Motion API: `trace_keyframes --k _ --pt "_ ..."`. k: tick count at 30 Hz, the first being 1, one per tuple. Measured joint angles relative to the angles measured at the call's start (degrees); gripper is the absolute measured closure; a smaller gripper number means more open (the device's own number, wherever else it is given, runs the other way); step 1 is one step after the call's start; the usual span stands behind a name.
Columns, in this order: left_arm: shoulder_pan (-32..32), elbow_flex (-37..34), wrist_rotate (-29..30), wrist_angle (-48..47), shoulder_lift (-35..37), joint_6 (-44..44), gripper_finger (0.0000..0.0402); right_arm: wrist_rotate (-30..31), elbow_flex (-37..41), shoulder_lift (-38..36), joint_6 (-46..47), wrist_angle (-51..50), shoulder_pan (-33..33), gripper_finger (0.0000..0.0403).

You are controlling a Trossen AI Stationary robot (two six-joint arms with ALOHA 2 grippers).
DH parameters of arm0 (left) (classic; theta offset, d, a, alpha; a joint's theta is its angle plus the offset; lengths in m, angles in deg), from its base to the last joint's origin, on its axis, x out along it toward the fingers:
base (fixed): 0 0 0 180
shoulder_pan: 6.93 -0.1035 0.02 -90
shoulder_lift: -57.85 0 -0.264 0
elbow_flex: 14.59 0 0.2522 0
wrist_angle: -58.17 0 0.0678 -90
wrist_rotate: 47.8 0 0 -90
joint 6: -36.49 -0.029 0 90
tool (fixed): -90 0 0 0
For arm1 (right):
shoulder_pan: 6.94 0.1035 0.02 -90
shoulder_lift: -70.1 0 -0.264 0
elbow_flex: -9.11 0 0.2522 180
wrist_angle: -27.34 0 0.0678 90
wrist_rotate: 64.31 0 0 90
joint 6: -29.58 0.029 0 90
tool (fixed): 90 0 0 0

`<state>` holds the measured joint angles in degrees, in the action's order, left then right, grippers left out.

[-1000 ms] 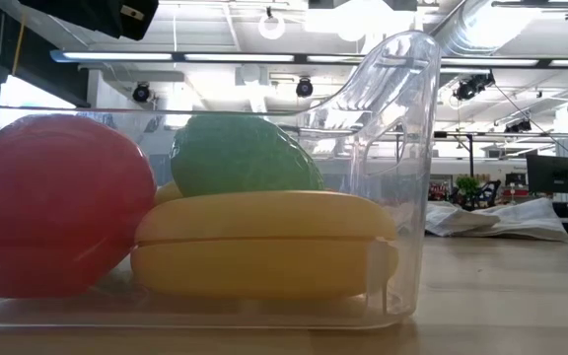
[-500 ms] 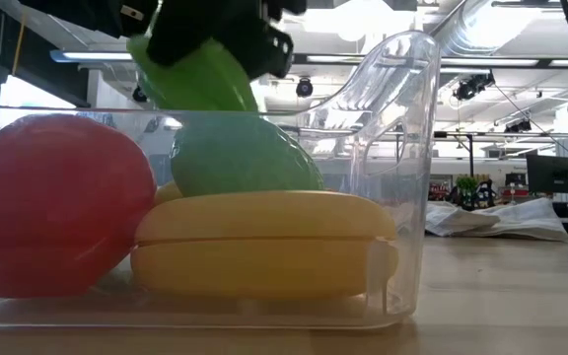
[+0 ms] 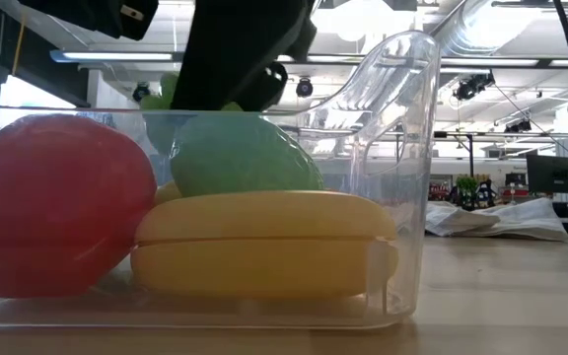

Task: Pick and placing Produce into tupperware
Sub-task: Put the start fruit into the bin

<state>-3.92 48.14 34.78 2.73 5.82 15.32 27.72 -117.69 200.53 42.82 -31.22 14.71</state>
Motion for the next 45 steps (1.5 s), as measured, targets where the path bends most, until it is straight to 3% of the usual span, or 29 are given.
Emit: trace_keyframes --k 45 --pt "0.02 0.02 0.00 0.00 0.02 0.00 0.0307 2.46 0.03 0.10 1.15 -1.21 0.04 0.0170"
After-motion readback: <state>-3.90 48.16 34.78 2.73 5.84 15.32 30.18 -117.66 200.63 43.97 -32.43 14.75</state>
